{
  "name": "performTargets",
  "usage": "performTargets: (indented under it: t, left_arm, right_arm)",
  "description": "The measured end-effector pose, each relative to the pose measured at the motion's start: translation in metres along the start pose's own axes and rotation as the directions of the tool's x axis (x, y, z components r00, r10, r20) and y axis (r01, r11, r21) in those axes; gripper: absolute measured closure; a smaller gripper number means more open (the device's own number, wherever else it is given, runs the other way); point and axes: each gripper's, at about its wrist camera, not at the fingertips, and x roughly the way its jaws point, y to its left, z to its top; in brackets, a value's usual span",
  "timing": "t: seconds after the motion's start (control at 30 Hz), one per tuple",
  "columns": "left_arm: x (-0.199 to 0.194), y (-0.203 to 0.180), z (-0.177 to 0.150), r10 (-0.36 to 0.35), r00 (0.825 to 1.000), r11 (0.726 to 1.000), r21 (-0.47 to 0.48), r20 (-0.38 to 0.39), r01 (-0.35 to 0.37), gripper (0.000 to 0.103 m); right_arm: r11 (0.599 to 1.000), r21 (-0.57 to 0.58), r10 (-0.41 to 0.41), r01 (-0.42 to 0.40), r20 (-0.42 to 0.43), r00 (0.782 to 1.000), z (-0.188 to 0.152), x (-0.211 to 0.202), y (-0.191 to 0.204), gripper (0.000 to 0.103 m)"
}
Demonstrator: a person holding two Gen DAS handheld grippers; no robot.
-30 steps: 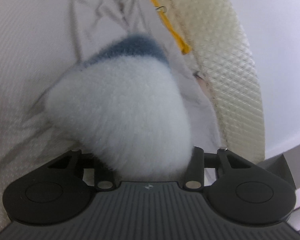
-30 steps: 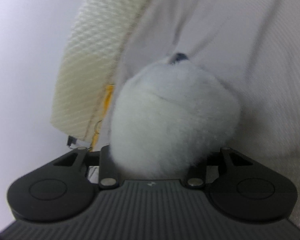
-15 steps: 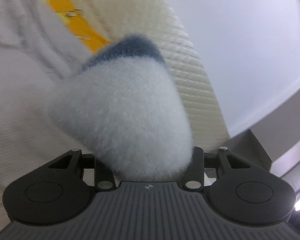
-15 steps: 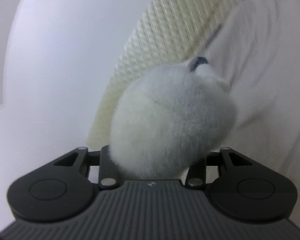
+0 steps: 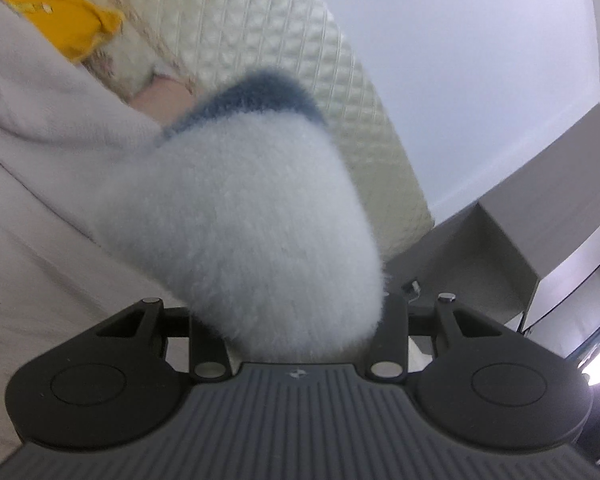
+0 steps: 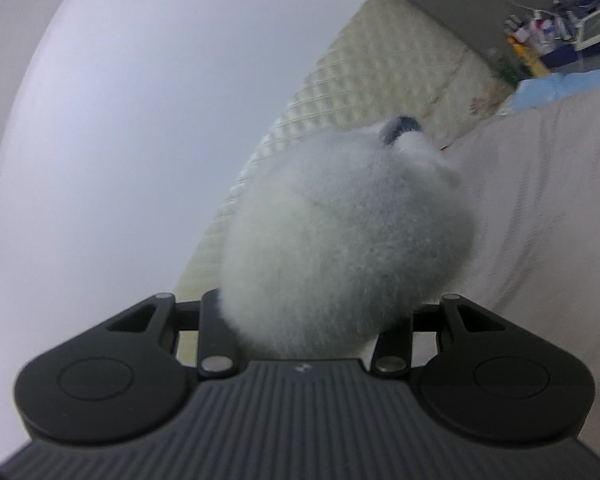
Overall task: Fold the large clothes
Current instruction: 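Lift and roll the sweater end over the bundle with both grippers, then open both grippers and release the folded sweater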
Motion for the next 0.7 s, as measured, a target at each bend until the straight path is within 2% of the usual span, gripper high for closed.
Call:
performTargets:
  t: [0.13, 0.3, 0.43, 0.5, 0.57, 0.67, 0.7]
  left_arm:
    - [0.047, 0.02, -0.027, 0.039, 0.998, 0.999, 0.018, -0.057, -0.038, 0.055]
    - [0.089, 0.078, -0.057, 0.094, 0.988, 0.995, 0.043, -0.125, -0.089, 0.055]
    - [0.1, 0.117, -0.08, 0.146, 0.975, 0.986, 0.105, -0.17, -0.129, 0.054]
    - [0.095, 0.133, -0.091, 0.123, 0.979, 0.989, 0.106, -0.163, -0.106, 0.053]
    - [0.092, 0.146, -0.096, 0.101, 0.981, 0.992, 0.095, -0.166, -0.086, 0.049]
    - [0.085, 0.155, -0.101, 0.102, 0.976, 0.992, 0.086, -0.19, -0.087, 0.045]
    - [0.078, 0.156, -0.107, 0.105, 0.976, 0.993, 0.066, -0.191, -0.094, 0.041]
  right_arm:
    - [0.998, 0.033, -0.053, 0.053, 0.006, 0.999, -0.002, 0.01, -0.05, 0.057]
    - [0.988, 0.064, -0.137, 0.139, -0.034, 0.99, -0.026, 0.02, -0.113, 0.057]
    - [0.974, 0.112, -0.187, 0.196, -0.086, 0.979, -0.059, 0.012, -0.156, 0.057]
    - [0.963, 0.136, -0.214, 0.23, -0.124, 0.969, -0.076, 0.011, -0.179, 0.057]
    - [0.967, 0.138, -0.196, 0.212, -0.122, 0.973, -0.089, 0.005, -0.192, 0.055]
    - [0.966, 0.131, -0.204, 0.222, -0.135, 0.97, -0.098, 0.001, -0.196, 0.048]
    - [0.963, 0.134, -0.215, 0.234, -0.141, 0.966, -0.098, 0.003, -0.198, 0.044]
